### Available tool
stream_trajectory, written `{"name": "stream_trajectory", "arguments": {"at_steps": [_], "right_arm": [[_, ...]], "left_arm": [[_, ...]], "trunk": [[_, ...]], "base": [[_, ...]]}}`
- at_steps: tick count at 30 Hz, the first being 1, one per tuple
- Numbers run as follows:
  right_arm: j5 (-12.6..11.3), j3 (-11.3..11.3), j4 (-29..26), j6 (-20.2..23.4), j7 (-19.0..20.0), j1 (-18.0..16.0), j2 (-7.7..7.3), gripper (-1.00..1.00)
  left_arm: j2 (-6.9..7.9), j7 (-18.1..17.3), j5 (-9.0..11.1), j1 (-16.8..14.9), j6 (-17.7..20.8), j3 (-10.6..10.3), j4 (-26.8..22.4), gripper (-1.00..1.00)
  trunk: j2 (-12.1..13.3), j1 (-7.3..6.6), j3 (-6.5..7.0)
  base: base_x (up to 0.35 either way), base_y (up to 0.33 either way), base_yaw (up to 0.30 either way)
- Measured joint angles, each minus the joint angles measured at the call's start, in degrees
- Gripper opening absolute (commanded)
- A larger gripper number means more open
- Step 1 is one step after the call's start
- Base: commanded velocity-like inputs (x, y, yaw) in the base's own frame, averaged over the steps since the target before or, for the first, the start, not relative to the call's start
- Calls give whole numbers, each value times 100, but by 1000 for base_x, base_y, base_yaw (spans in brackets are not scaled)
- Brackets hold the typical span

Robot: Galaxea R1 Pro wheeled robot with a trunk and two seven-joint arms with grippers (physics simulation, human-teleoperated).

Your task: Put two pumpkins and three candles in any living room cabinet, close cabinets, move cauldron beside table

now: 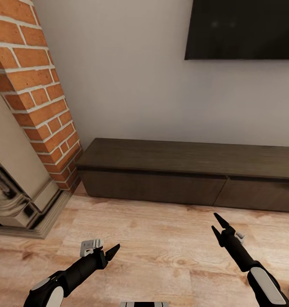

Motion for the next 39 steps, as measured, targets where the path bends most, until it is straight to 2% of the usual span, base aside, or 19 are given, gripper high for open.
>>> {"name": "stream_trajectory", "arguments": {"at_steps": [3, 5, 6, 7, 10, 11, 13, 14, 16, 20, 23, 27, 30, 33, 37, 39], "right_arm": [[15, 14, -2, -14, -48, -11, 22, 100], [27, 53, -1, -20, -210, -30, 99, 100], [41, 102, 1, -24, -551, -51, 245, 100], [30, 112, 1, -24, -688, -61, 298, 100], [-15, 129, 0, -97, -1549, -283, 488, 100], [-20, 129, 2, -215, -1782, -408, 517, 100], [-25, 129, 8, -536, -2001, -571, 549, 100], [-22, 143, 2, -1229, -2152, -691, 651, 100], [-12, 158, -2, -1589, -2199, -735, 709, 100], [6, 169, 0, -1805, -2227, -755, 832, 100], [11, 170, 2, -1837, -2233, -759, 884, 100], [12, 158, 15, -1864, -2256, -759, 1113, 100], [0, 161, 40, -1853, -2262, -763, 1199, 100], [-24, 154, 43, -1840, -2253, -764, 1219, 100], [-295, 142, 29, -1827, -2233, -762, 1250, 100], [-626, 138, 23, -1822, -2218, -758, 1256, 100]], "left_arm": [[0, 0, 0, -1, -2, -3, -1, 100], [0, 0, 0, 0, -2, -5, -1, 100], [0, 0, 0, -3, -2, -2, -1, 100], [0, 0, 0, -2, -3, -1, 0, 100], [0, 0, 0, -3, -3, -2, 3, 100], [0, 0, 0, -3, -3, -4, 3, 100], [0, 0, 0, -3, -1, -1, 1, 100], [0, 0, 0, -3, -1, 0, -1, 100], [0, 1, 0, -3, -2, 1, -2, 100], [0, -6, 0, -2, -2, 2, -2, 100], [0, -2, 0, -1, -2, 2, -2, 100], [0, -2, 0, -1, -3, -3, -2, 100], [0, -2, 0, -3, -2, -6, -2, 100], [0, -4, 0, -1, -2, -7, -2, 100], [0, -5, 0, -4, -3, -2, -2, 100], [0, -4, 0, -2, -3, -4, -2, 100]], "trunk": [[0, 0, 0], [0, 0, 0], [0, 0, 0], [0, 0, 0], [0, 0, 0], [0, 0, 1], [0, 0, 0], [0, 0, 1], [0, 0, 0], [0, 0, 0], [0, 0, 0], [0, 0, 0], [0, 0, 0], [0, 0, 0], [0, 0, 0], [0, 0, 0]], "base": [[0, 0, 0], [0, 0, 0], [0, 0, 0], [0, 0, 0], [0, 0, 0], [0, 0, 0], [0, 0, 0], [0, 0, 0], [0, 0, 0], [0, 0, 0], [0, 0, 0], [0, 0, 0], [0, 0, 0], [0, 0, 0], [0, 0, 0], [4, 0, 0]]}}
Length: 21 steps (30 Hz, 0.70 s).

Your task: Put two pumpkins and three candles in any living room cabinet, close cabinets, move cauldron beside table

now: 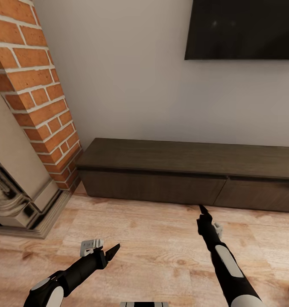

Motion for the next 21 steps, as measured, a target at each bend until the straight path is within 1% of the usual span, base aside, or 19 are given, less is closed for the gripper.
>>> {"name": "stream_trajectory", "arguments": {"at_steps": [2, 4, 6, 8, 10, 14, 18, 21], "right_arm": [[-367, -1, -13, 6, 13, 2, 1, 100], [-522, -5, -21, 9, 18, 1, 1, 100], [-606, -7, -25, 10, 21, 2, 1, 100], [-651, -11, -43, 4, 58, 1, 1, 100], [-663, -7, -95, 2, 194, 1, 1, 100], [-666, -1, -215, 4, 631, 2, -5, 100], [-648, 2, -238, -3, 741, 3, -13, 100], [-647, 3, -237, -4, 746, 3, -21, 100]], "left_arm": [[0, -2, 0, 1, 0, 0, 0, 100], [0, -5, -1, 2, 0, -1, 0, 100], [0, -9, -1, 0, 0, -2, -1, 100], [0, -11, -1, 0, 0, -3, -1, 100], [0, -12, -1, 2, 0, -3, 0, 100], [0, -13, 0, 3, 0, -3, 0, 100], [0, -13, 0, 1, 0, -3, 0, 100], [0, -13, 0, 1, 0, -3, 0, 100]], "trunk": [[0, -1, 0], [0, -2, 0], [0, -2, 0], [0, -3, 0], [0, -3, 0], [0, -2, 0], [0, -3, 0], [0, -2, 0]], "base": [[76, 4, 0], [180, 45, 0], [248, 78, 0], [266, 72, 0], [229, 39, 0], [161, 13, 0], [213, 2, 0], [221, 0, 0]]}}
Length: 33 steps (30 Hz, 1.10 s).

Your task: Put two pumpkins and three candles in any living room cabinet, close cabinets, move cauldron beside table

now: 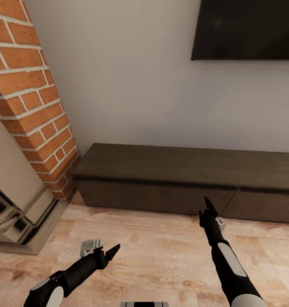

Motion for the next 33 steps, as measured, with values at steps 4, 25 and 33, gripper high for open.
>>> {"name": "stream_trajectory", "arguments": {"at_steps": [4, 25, 33], "right_arm": [[-2, -4, 3, 0, -2, 0, -2, 100], [-13, -12, 30, 0, -21, 0, -21, 100], [-10, -17, 32, 0, -26, 0, -23, 100]], "left_arm": [[0, 0, 0, -2, 0, 0, 0, 100], [6, -6, 47, 0, 6, 16, 2, 100], [9, -18, 244, 0, 8, 18, -3, 100]], "trunk": [[0, 2, 0], [0, 2, 0], [-9, 21, -155]], "base": [[69, 0, 0], [84, 0, 0], [1, 0, 0]]}}
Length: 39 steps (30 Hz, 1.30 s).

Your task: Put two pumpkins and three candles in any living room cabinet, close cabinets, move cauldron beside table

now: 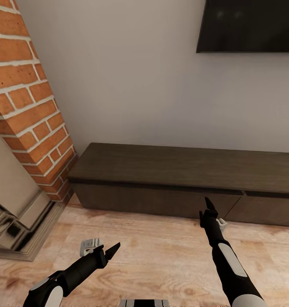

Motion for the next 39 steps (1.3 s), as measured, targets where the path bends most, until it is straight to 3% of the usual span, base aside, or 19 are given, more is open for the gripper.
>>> {"name": "stream_trajectory", "arguments": {"at_steps": [4, 8, 12, 13, 16, 29, 31, 35, 39], "right_arm": [[0, 0, 4, 0, -2, 0, 0, 100], [-1, 0, 2, 0, 0, 0, -3, 100], [5, 0, 0, 0, -1, 0, -6, 100], [6, 0, 3, 0, -3, 0, -7, 100], [7, 0, 5, 0, -4, 0, -7, 100], [10, -8, 7, 0, -4, 0, -8, 100], [13, -9, 7, 0, -4, 0, -9, 100], [15, -9, 7, 0, -4, 0, -13, 100], [16, -9, 7, 0, -4, 0, -15, 100]], "left_arm": [[0, 0, 9, 0, 0, 0, -5, 100], [2, -2, 11, -1, 0, -2, -6, 100], [99, -36, 18, 0, -2, -13, -6, 100], [198, -320, 28, -1, -5, -16, -7, 100], [231, -607, 25, 1, -7, -11, -2, 100], [257, -807, 33, 0, -8, -8, 10, 100], [307, -955, 37, 1, -7, -7, 10, 100], [591, -1977, 44, 2, 0, -5, 9, 100], [717, -2776, 38, 2, 2, 7, 27, 100]], "trunk": [[-5, 10, -89], [-6, 10, -89], [-6, 10, -89], [-6, 10, -89], [-6, 9, -89], [-6, 10, -89], [-6, 10, -89], [-6, 10, -89], [-6, 10, -89]], "base": [[0, 0, 0], [0, 0, 0], [0, 0, 0], [0, 0, 0], [78, 0, 0], [53, 0, 0], [1, 0, 0], [0, 0, 0], [0, 0, 0]]}}
